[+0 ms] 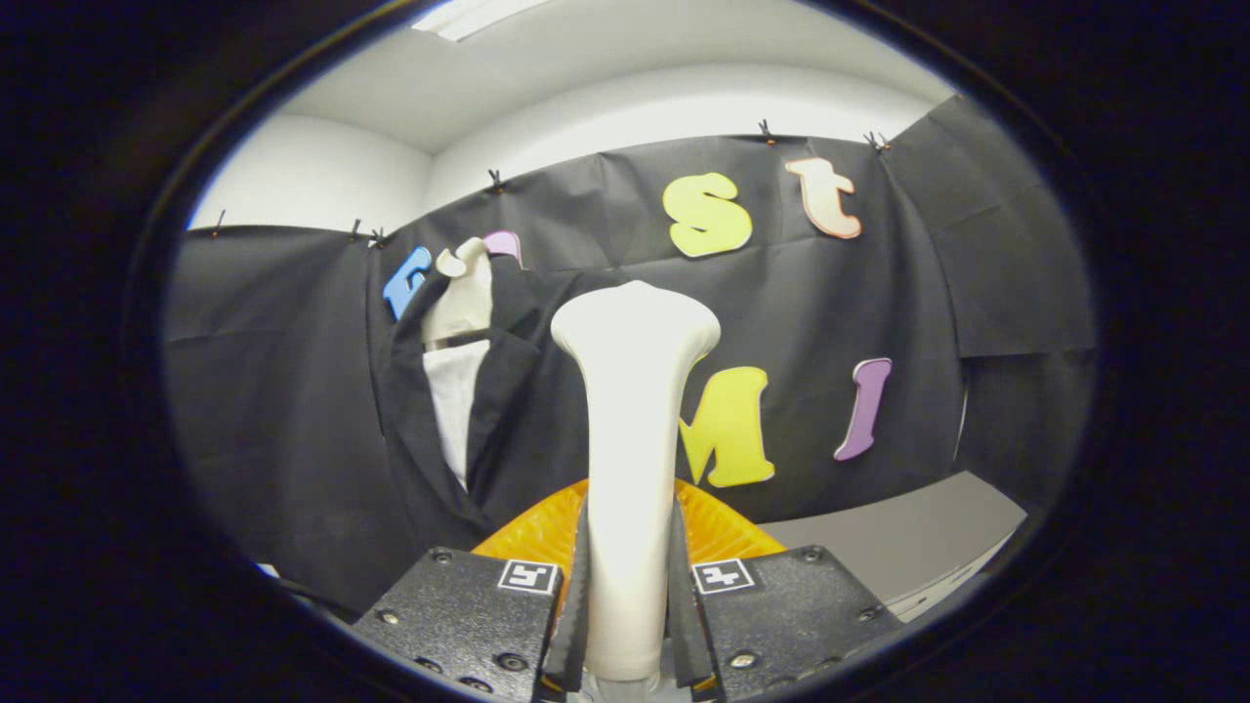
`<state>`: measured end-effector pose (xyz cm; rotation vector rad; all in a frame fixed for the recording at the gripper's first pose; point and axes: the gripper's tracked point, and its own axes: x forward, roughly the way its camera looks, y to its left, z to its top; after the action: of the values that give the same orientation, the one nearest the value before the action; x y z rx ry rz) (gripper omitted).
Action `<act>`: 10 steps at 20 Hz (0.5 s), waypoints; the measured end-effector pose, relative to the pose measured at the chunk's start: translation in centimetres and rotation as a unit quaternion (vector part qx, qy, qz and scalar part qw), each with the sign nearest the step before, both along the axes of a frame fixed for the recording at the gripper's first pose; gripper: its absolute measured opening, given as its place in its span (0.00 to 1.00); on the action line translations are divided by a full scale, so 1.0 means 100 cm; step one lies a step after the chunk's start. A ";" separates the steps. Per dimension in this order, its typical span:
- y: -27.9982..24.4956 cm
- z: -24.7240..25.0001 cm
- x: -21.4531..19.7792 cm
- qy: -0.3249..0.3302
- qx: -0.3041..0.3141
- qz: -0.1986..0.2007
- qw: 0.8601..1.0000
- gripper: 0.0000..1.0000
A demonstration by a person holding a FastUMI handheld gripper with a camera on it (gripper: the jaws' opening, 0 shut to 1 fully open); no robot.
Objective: Iron the clothes twice with a garment steamer, once on the left side and once on the right side.
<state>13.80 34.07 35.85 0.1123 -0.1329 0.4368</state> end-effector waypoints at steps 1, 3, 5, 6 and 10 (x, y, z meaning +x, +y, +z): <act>0.012 0.008 -0.002 -0.007 -0.001 0.003 1.000 0.37; 0.036 0.021 -0.003 -0.018 0.003 0.013 1.000 0.37; 0.058 0.029 -0.005 -0.019 0.003 0.024 1.000 0.37; 0.067 0.033 -0.006 -0.020 0.004 0.026 0.999 0.37; 0.087 0.033 0.000 -0.021 -0.007 0.017 1.000 0.37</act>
<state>13.81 42.82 39.15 0.0927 -0.1694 0.4750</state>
